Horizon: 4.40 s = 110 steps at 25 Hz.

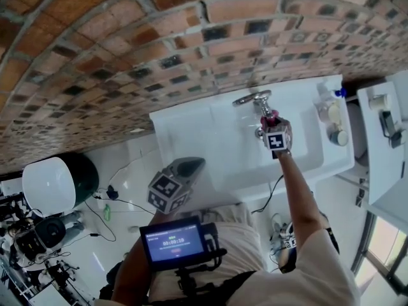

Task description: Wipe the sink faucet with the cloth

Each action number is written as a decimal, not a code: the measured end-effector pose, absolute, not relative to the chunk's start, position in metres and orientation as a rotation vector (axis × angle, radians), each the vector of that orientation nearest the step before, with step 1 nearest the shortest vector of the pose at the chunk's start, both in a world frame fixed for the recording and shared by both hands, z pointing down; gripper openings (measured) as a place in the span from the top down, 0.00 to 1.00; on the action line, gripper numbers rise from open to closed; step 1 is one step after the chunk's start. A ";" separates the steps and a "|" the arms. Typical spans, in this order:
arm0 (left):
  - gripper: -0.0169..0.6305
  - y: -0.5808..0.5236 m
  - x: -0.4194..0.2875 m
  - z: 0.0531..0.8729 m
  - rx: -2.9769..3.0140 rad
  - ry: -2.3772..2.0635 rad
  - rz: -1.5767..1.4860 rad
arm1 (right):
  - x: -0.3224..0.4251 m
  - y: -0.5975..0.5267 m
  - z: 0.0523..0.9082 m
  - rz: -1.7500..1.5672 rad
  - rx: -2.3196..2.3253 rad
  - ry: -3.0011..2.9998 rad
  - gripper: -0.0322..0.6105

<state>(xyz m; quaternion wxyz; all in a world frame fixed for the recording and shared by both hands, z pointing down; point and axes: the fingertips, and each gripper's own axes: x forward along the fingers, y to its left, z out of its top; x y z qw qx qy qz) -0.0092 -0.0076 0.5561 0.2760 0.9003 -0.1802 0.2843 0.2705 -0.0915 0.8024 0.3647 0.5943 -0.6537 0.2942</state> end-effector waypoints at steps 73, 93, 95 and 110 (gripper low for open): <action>0.99 -0.002 -0.021 0.565 2.352 -0.597 0.796 | 0.313 -0.182 0.797 1.661 1.405 -2.095 0.79; 0.99 -0.006 -0.001 0.576 2.351 -0.531 0.804 | 0.258 -0.136 0.715 1.203 0.864 -1.974 0.79; 0.99 -0.007 0.002 0.576 2.353 -0.529 0.799 | 0.252 -0.132 0.719 1.164 0.850 -1.952 0.79; 0.99 -0.005 0.003 0.575 2.359 -0.517 0.789 | 0.227 -0.134 0.741 1.165 0.745 -2.002 0.79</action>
